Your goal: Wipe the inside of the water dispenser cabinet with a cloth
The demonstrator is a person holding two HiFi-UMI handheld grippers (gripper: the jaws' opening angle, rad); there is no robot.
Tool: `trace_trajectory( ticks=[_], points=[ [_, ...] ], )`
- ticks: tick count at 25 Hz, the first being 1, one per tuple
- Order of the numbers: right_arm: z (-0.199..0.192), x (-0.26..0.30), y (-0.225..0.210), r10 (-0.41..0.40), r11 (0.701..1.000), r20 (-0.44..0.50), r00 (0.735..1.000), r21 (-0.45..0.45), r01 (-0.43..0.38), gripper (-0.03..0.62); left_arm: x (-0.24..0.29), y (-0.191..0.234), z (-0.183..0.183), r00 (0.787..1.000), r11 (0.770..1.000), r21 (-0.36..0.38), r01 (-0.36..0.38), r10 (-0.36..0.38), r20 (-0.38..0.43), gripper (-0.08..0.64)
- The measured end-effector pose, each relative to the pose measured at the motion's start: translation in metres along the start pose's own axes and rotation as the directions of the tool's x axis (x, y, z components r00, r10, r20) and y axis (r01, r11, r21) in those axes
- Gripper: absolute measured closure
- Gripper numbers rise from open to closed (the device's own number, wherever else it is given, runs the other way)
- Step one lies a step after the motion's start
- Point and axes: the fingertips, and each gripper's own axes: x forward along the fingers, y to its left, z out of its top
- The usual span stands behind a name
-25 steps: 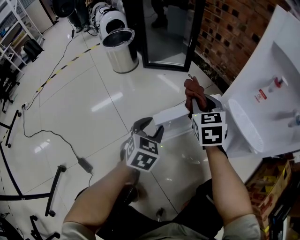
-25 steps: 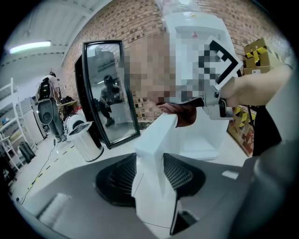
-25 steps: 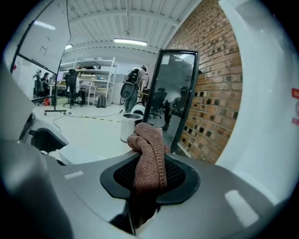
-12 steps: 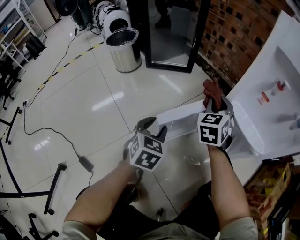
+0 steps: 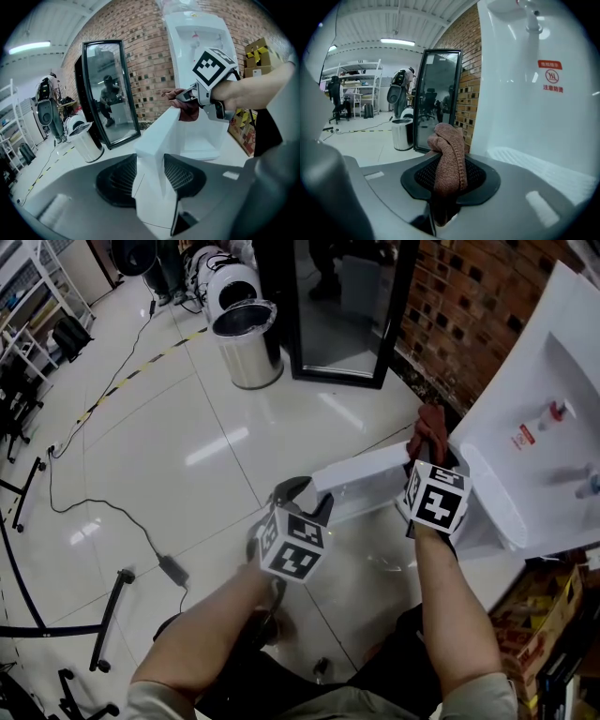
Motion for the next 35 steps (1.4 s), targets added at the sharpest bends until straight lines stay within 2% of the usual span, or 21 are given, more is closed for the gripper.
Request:
trace_trajectory(
  ticks=[4, 6, 8, 12, 16, 18, 21, 23, 25, 29, 32, 35],
  points=[
    [0.013, -0.014, 0.004, 0.048, 0.999, 0.051, 0.998, -0.018, -0.047, 0.479, -0.001, 0.0, 0.0, 1.0, 1.0, 0.019, 0.01, -0.01, 0.001, 0.376],
    [0.023, -0.028, 0.015, 0.115, 0.992, 0.096, 0.989, -0.054, -0.111, 0.479, -0.005, 0.002, -0.001, 1.0, 1.0, 0.022, 0.011, -0.012, 0.006, 0.387],
    [0.031, -0.047, 0.032, 0.211, 0.975, 0.137, 0.968, -0.097, -0.199, 0.479, -0.01, 0.007, -0.001, 1.0, 1.0, 0.011, 0.014, -0.014, 0.016, 0.387],
    [0.027, -0.083, 0.077, 0.405, 0.902, 0.146, 0.902, -0.224, -0.369, 0.477, -0.022, 0.017, 0.004, 0.999, 1.0, -0.024, 0.018, -0.017, 0.045, 0.387],
    [0.011, -0.113, 0.113, 0.515, 0.827, 0.101, 0.851, -0.322, -0.461, 0.477, -0.036, 0.029, 0.012, 0.994, 0.997, -0.081, 0.013, -0.005, 0.105, 0.387],
    [-0.001, -0.123, 0.129, 0.555, 0.789, 0.065, 0.829, -0.356, -0.5, 0.477, -0.042, 0.043, 0.017, 0.99, 0.992, -0.127, -0.013, 0.031, 0.141, 0.448],
    [-0.022, -0.134, 0.152, 0.607, 0.728, 0.001, 0.795, -0.402, -0.555, 0.477, -0.047, 0.064, 0.016, 0.985, 0.98, -0.191, -0.051, 0.081, 0.151, 0.539],
    [-0.035, -0.14, 0.166, 0.637, 0.686, -0.036, 0.77, -0.428, -0.588, 0.477, -0.045, 0.072, 0.011, 0.987, 0.976, -0.208, -0.061, 0.09, 0.135, 0.56],
    [-0.048, -0.144, 0.179, 0.661, 0.645, -0.073, 0.747, -0.452, -0.616, 0.477, -0.039, 0.072, 0.004, 0.991, 0.977, -0.21, -0.046, 0.072, 0.116, 0.56],
    [-0.074, -0.143, 0.198, 0.682, 0.568, -0.151, 0.715, -0.507, -0.648, 0.477, -0.029, 0.057, -0.002, 0.997, 0.982, -0.184, 0.033, -0.019, 0.078, 0.56],
    [-0.083, -0.136, 0.202, 0.682, 0.55, -0.184, 0.708, -0.51, -0.662, 0.477, -0.025, 0.048, 0.0, 0.996, 0.985, -0.161, 0.062, -0.051, 0.071, 0.56],
    [-0.084, -0.125, 0.202, 0.677, 0.561, -0.191, 0.711, -0.491, -0.666, 0.477, -0.019, 0.043, -0.001, 0.996, 0.986, -0.152, 0.069, -0.059, 0.066, 0.56]
  ],
)
